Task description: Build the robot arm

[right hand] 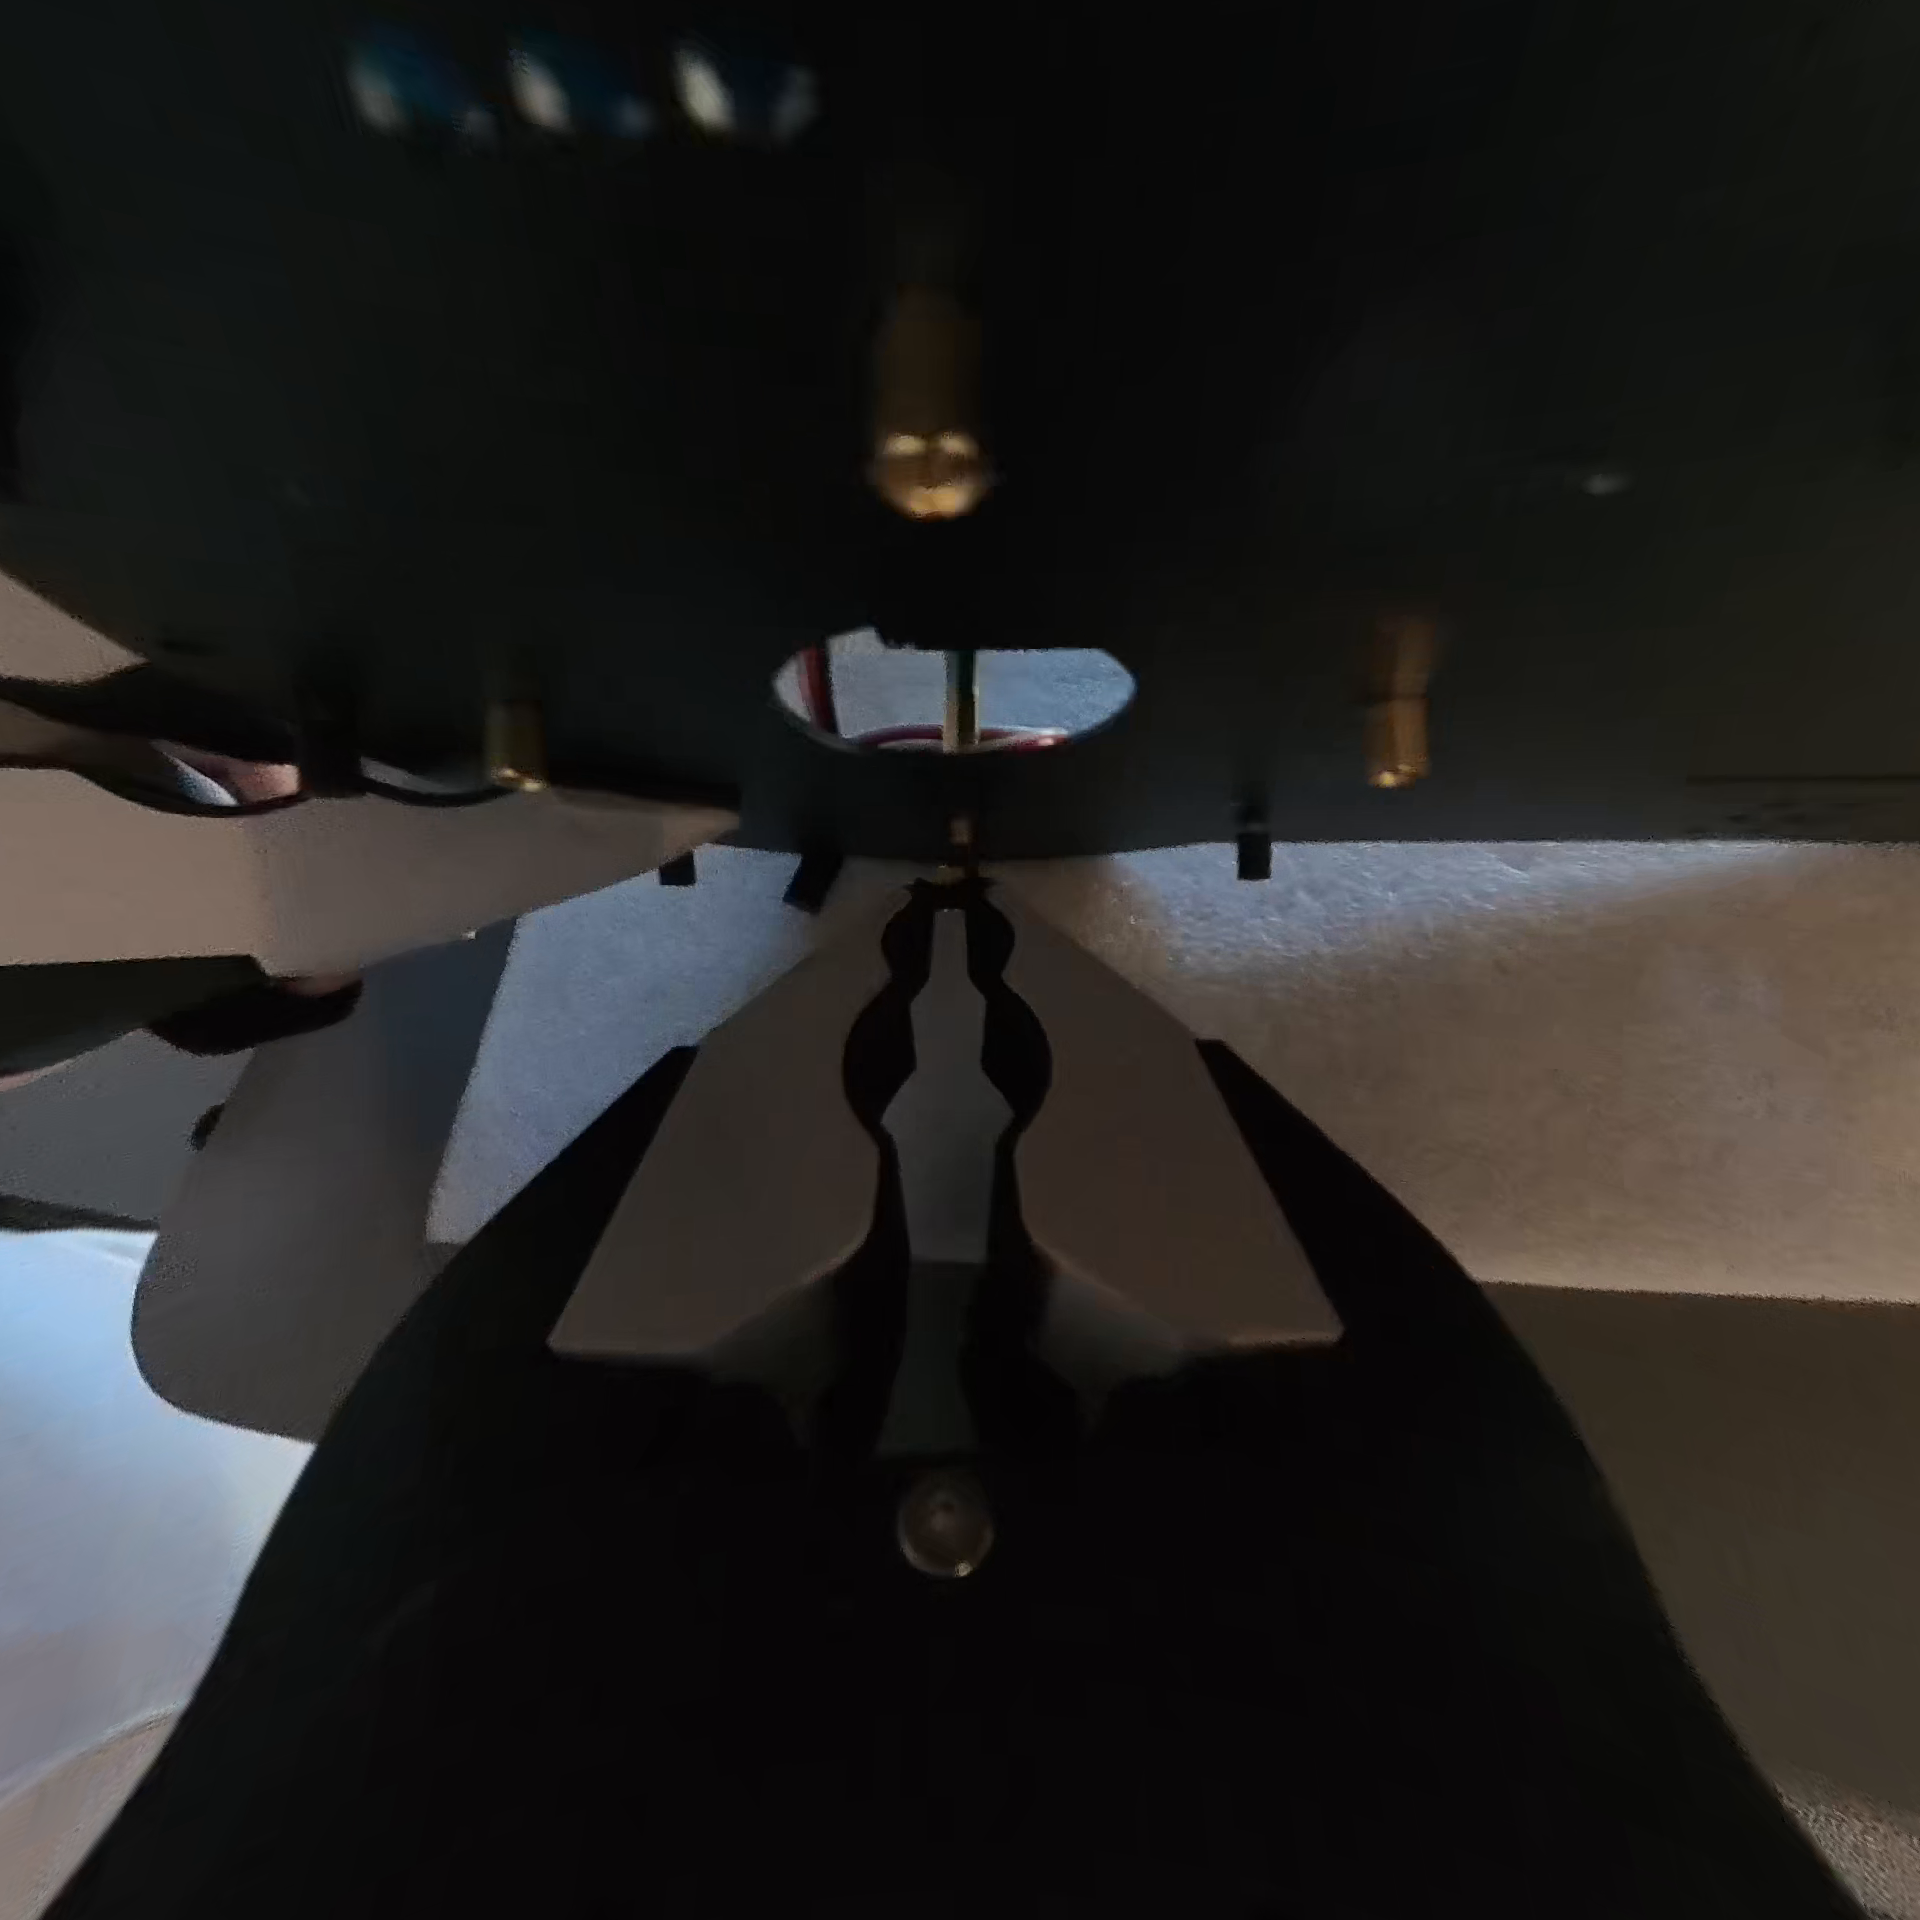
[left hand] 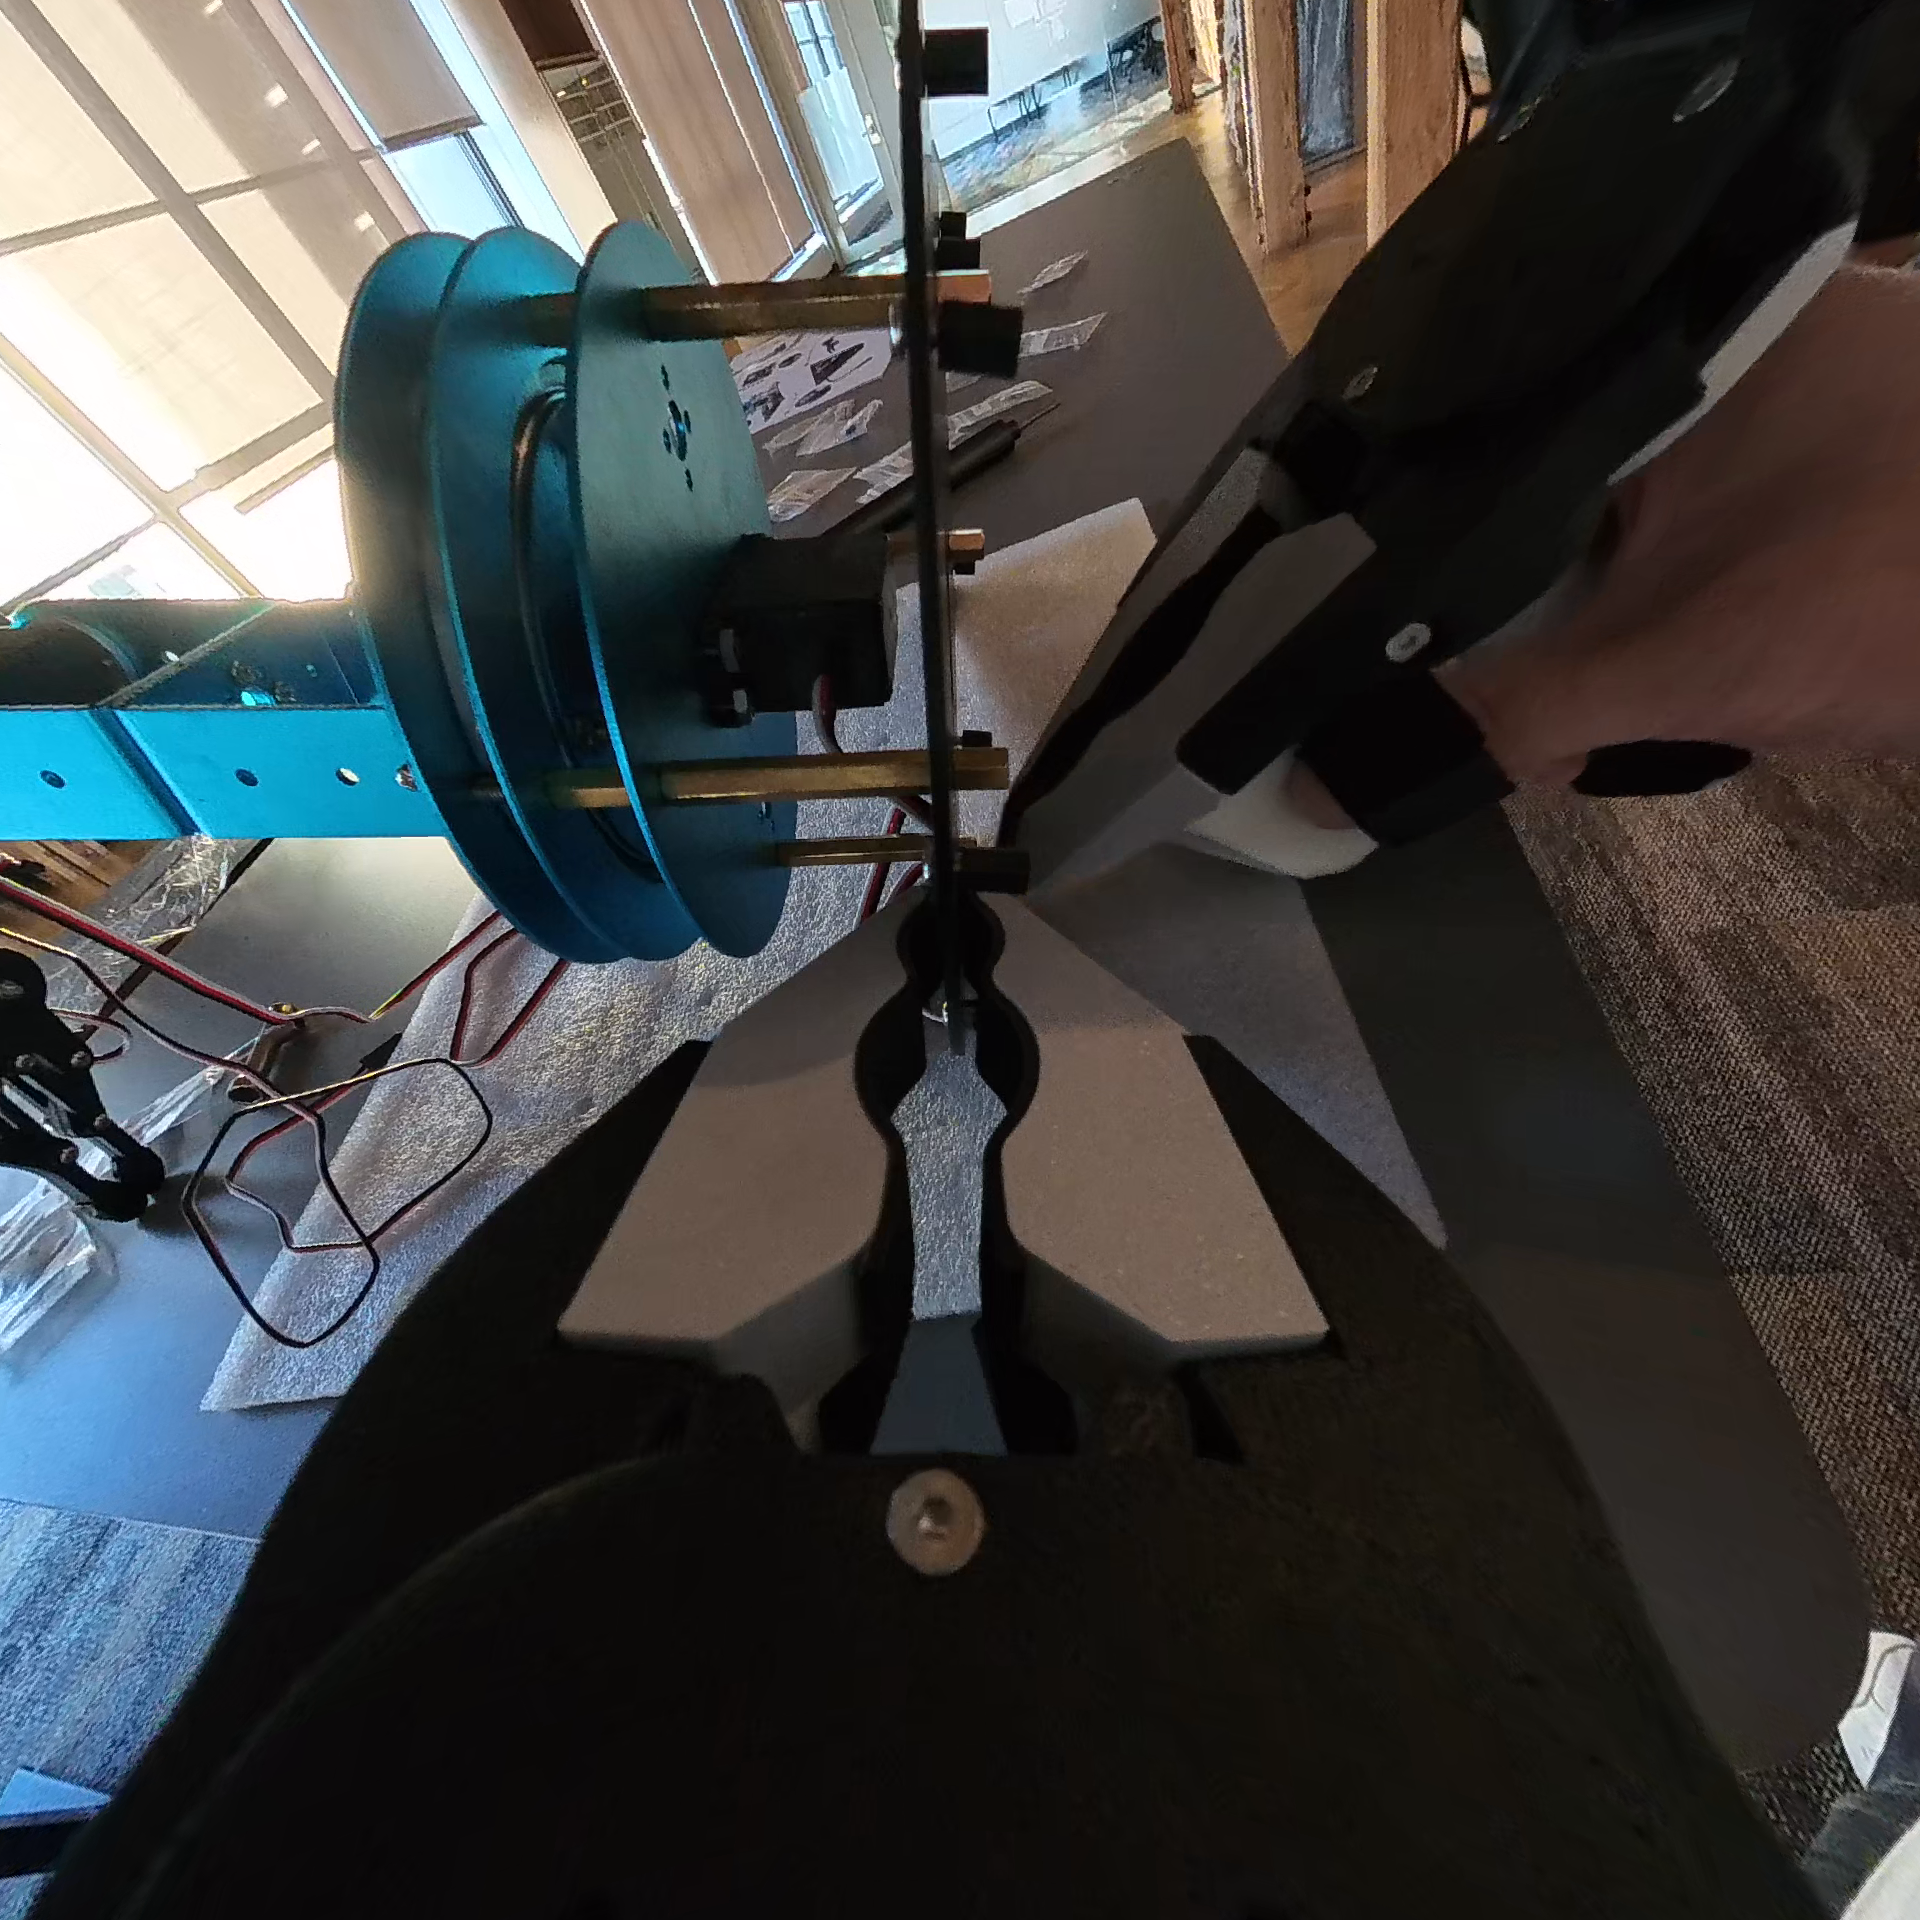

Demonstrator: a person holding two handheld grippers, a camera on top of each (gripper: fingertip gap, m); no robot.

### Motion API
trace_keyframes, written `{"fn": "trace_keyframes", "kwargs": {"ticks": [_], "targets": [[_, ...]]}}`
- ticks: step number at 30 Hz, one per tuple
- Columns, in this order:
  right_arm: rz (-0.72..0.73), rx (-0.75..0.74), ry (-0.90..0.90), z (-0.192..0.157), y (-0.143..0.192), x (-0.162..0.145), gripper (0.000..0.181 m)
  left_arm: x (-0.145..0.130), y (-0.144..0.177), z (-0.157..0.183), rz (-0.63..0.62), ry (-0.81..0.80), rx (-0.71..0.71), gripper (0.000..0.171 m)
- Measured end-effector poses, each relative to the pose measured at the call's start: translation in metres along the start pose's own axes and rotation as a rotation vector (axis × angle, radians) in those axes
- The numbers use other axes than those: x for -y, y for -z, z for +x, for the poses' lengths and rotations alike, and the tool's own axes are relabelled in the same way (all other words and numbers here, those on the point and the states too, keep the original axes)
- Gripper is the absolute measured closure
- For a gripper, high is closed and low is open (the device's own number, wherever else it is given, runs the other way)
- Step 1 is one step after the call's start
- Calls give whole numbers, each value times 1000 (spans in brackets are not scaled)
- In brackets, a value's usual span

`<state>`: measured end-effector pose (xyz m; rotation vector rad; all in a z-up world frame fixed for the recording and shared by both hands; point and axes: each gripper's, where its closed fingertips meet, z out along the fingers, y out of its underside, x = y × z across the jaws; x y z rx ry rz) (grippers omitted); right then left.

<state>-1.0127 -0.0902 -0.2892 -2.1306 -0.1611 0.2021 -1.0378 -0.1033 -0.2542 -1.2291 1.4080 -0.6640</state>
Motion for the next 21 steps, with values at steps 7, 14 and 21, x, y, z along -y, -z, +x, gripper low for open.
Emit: {"fn": "trace_keyframes", "kwargs": {"ticks": [7, 14, 21], "targets": [[41, -52, 0, 4, 9, 2, 177, 0, 0, 0, -2, -3, -2, 171], [48, -22, 34, 3, 7, 9, 177, 0, 0, 0, 0, -3, -3, 171], [81, -26, 8, 3, 8, 11, 177, 0, 0, 0, -1, -2, -1, 171]]}}
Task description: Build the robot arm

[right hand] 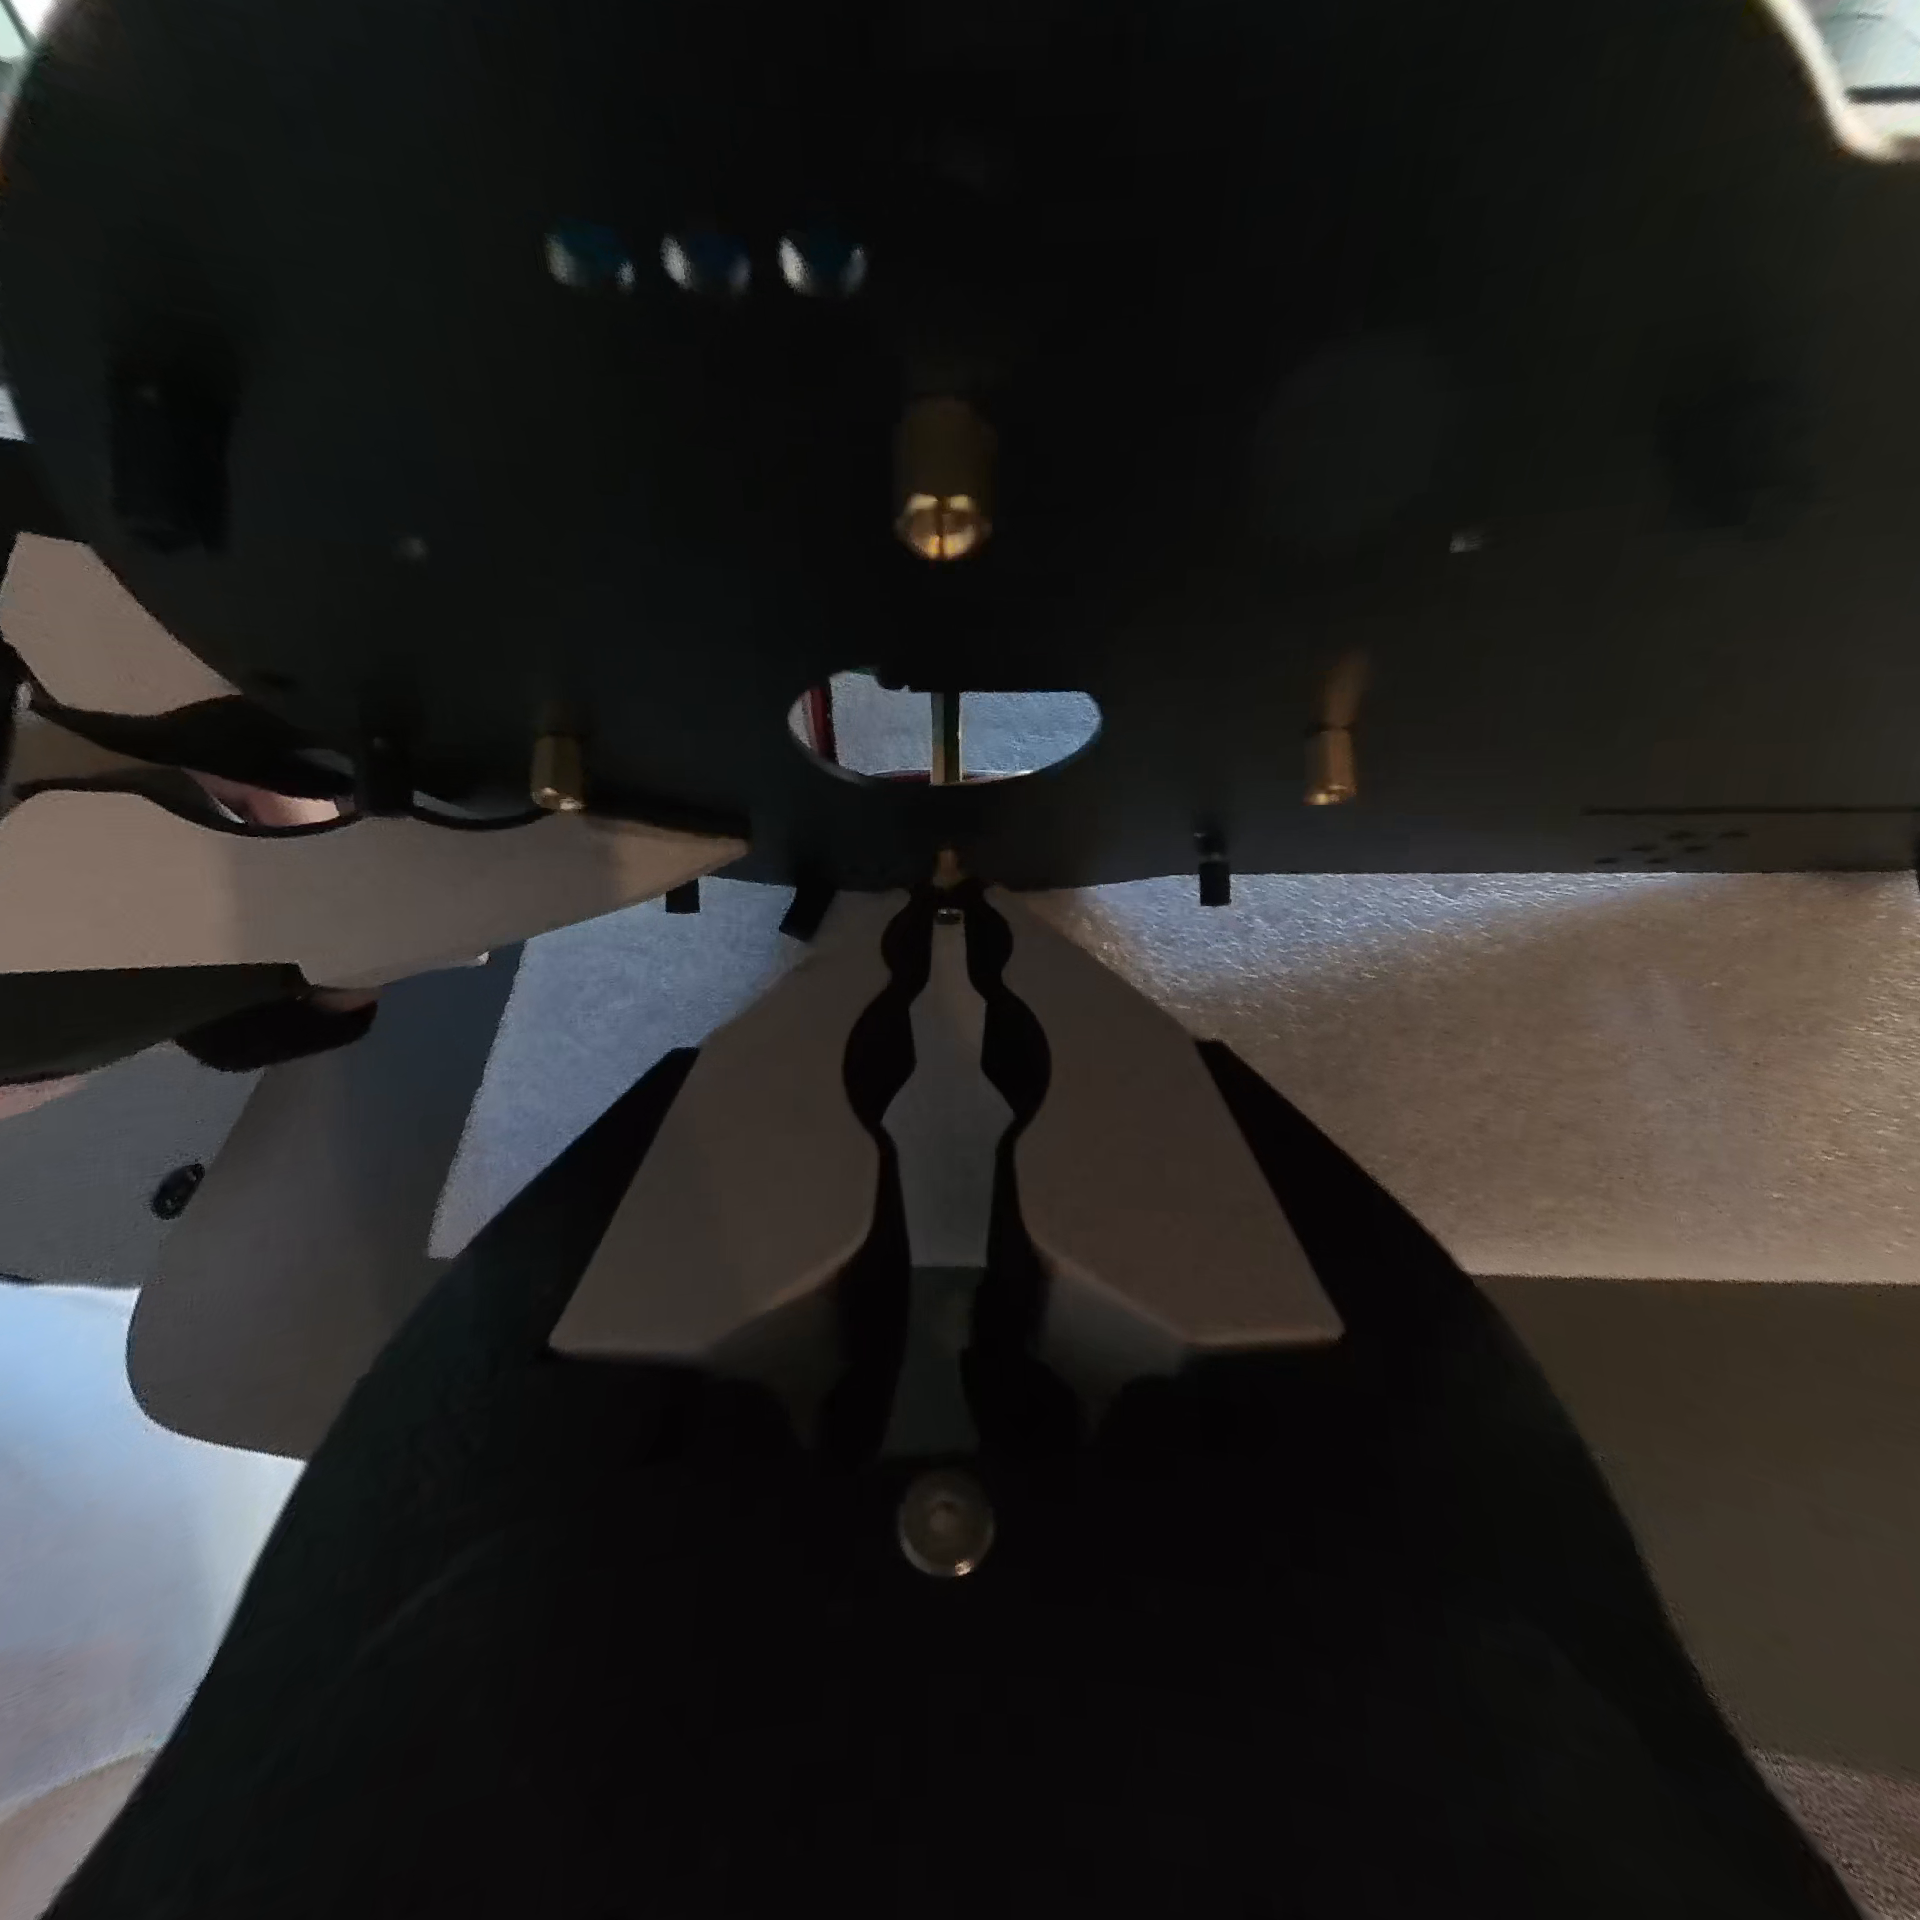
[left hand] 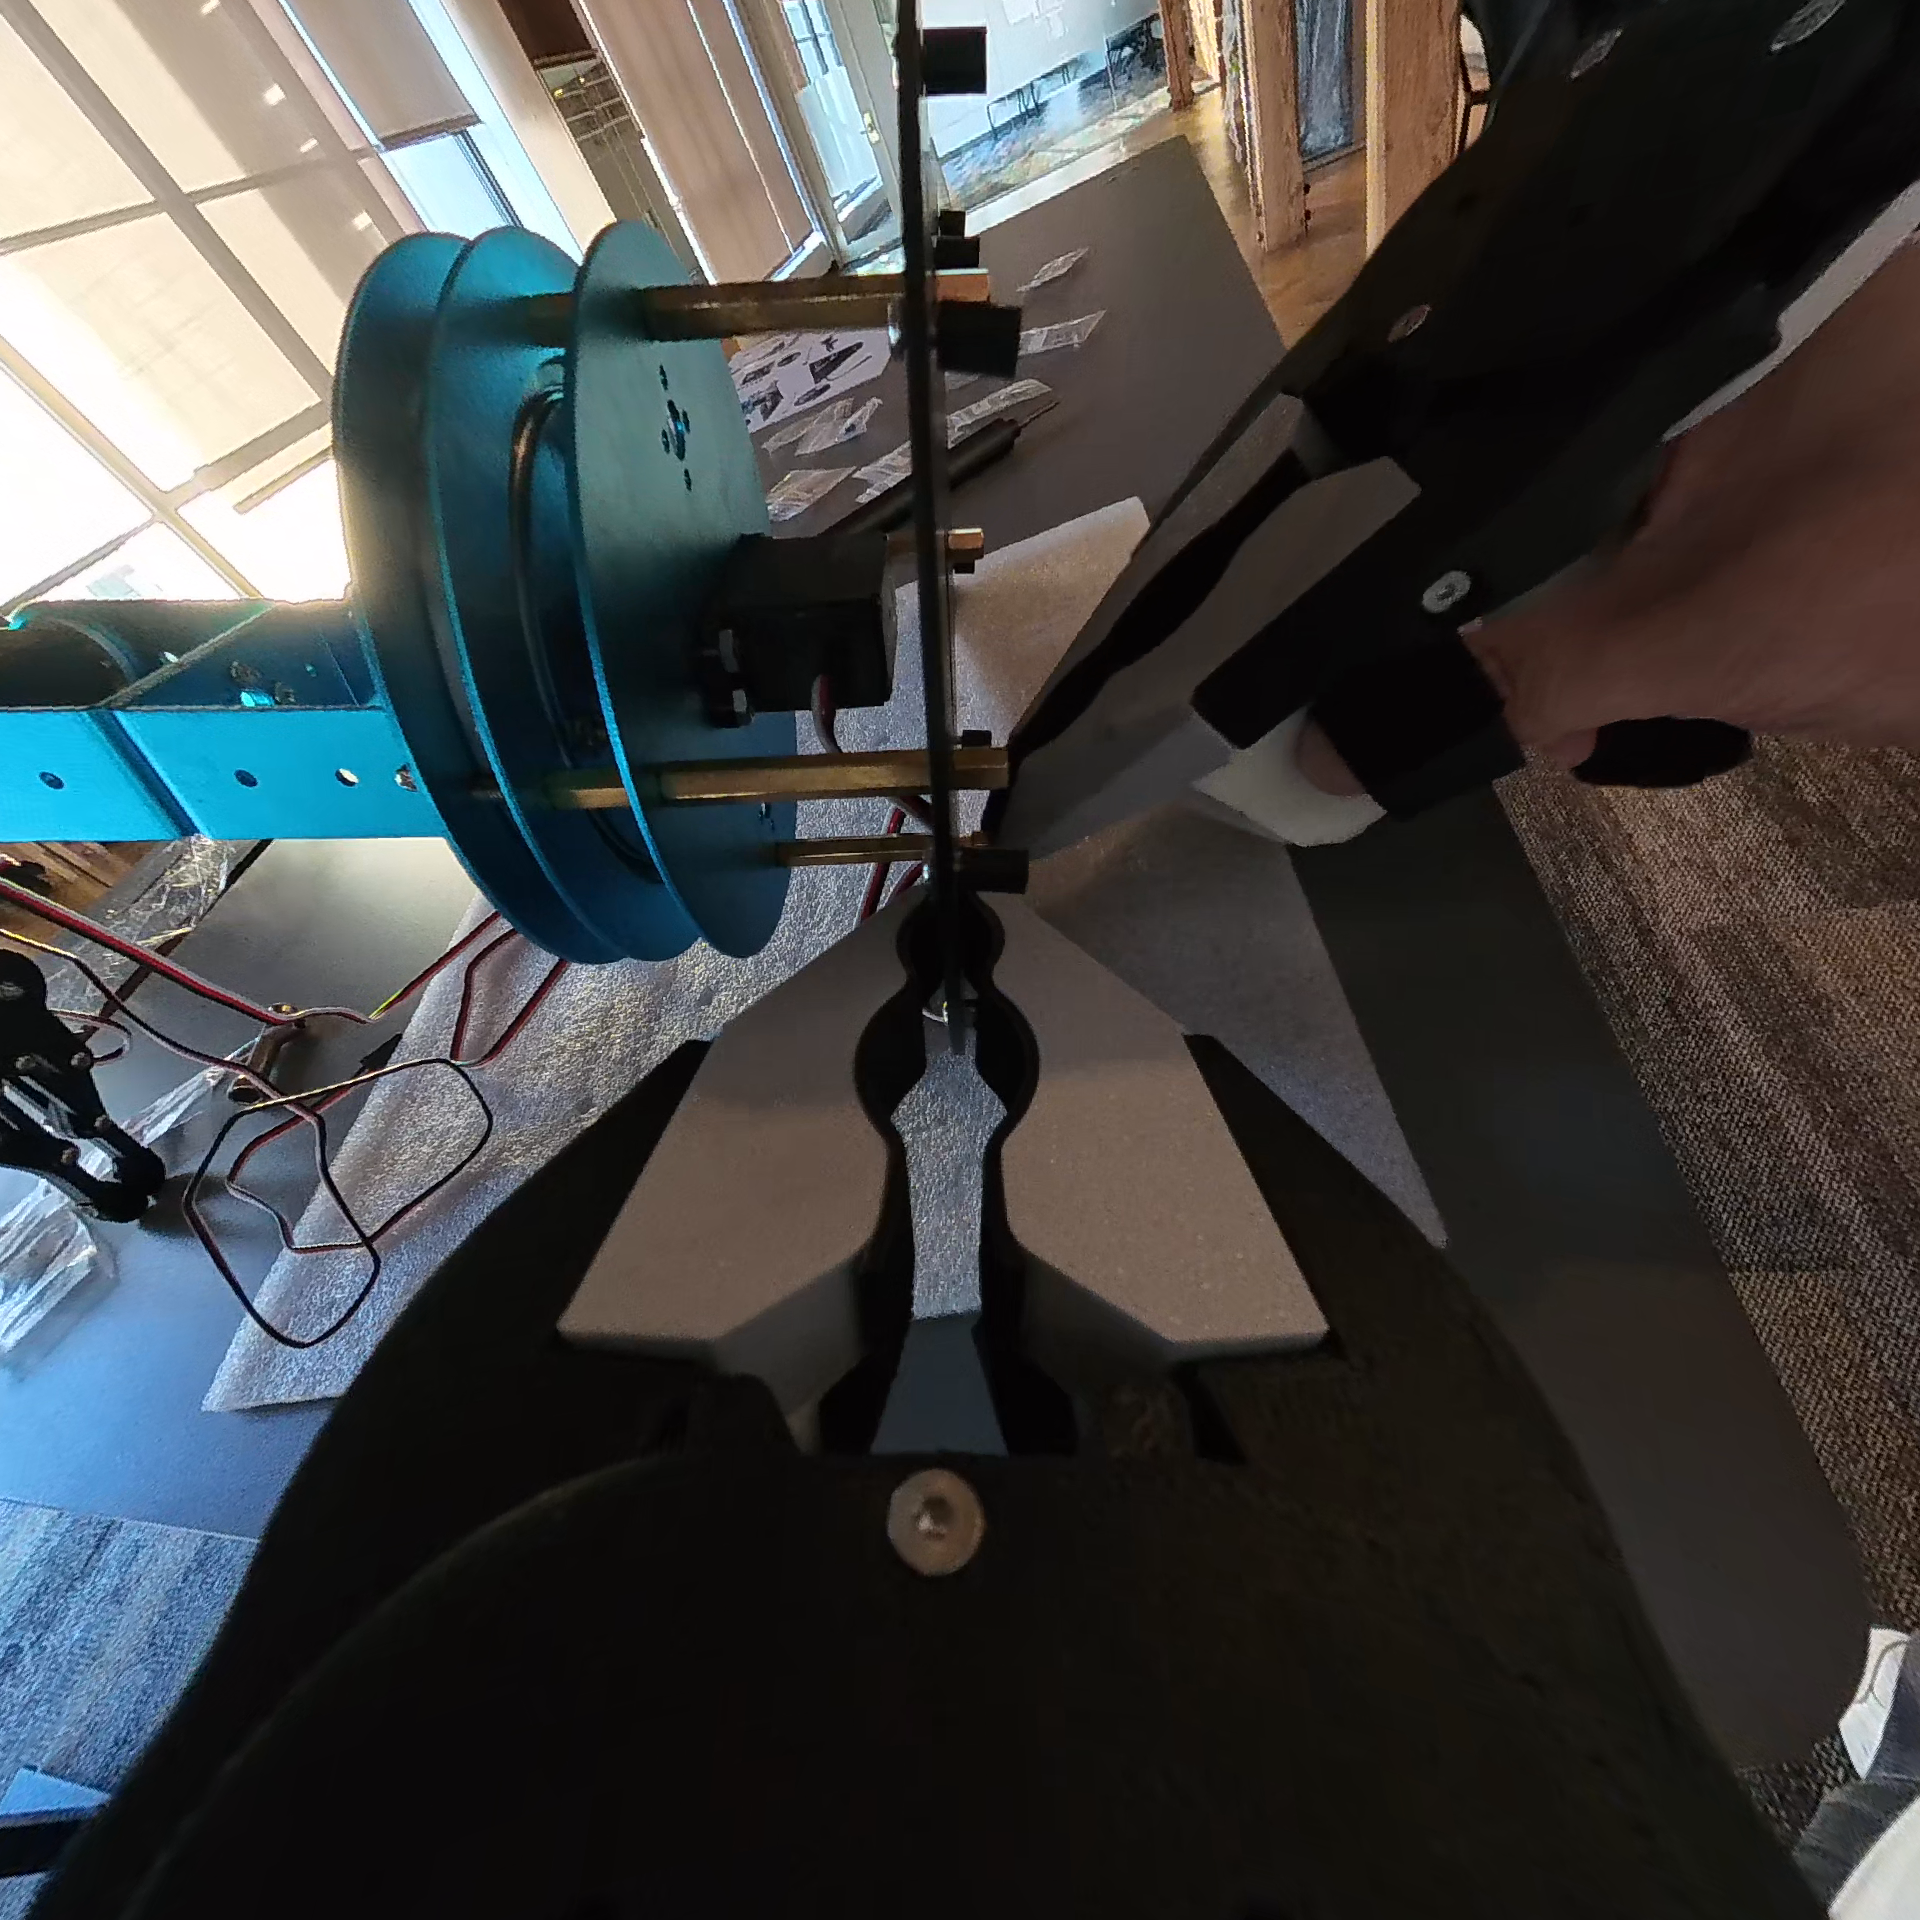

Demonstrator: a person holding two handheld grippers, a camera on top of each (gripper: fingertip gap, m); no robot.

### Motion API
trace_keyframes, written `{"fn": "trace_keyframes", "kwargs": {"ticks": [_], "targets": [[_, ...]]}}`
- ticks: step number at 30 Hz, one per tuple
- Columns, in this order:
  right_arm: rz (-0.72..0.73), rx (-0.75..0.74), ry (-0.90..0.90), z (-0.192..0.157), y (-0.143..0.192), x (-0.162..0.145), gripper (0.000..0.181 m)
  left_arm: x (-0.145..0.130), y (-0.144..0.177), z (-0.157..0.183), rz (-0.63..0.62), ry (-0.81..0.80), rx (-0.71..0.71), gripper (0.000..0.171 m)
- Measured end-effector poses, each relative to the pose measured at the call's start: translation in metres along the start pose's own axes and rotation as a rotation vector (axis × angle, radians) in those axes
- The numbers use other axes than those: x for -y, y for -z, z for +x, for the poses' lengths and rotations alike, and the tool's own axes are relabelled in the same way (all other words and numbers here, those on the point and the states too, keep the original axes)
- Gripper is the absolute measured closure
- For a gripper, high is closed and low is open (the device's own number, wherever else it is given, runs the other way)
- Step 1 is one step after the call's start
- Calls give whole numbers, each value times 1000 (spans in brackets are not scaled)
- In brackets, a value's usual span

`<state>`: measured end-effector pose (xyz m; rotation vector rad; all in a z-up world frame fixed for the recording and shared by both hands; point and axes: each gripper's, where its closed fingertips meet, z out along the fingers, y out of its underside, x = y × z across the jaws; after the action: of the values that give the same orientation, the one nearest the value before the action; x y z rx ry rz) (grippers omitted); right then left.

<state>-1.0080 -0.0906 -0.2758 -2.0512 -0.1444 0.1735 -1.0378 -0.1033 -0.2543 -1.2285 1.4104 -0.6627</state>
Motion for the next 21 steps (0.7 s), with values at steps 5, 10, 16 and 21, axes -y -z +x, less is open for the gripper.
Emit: {"fn": "trace_keyframes", "kwargs": {"ticks": [5, 10, 16, 21], "targets": [[8, -1, -1, 0, -1, 0, 177, 0, 0, 0, 1, 3, 1, 171], [43, 40, -86, 0, -1, 1, 177, 0, 0, 0, 2, 3, 0, 171], [111, 157, -238, 1, 4, 8, 177, 0, 0, 0, 2, 2, -1, 171], [66, 223, -276, 0, 3, 3, 176, 0, 0, 0, 3, 2, -2, 171]]}}
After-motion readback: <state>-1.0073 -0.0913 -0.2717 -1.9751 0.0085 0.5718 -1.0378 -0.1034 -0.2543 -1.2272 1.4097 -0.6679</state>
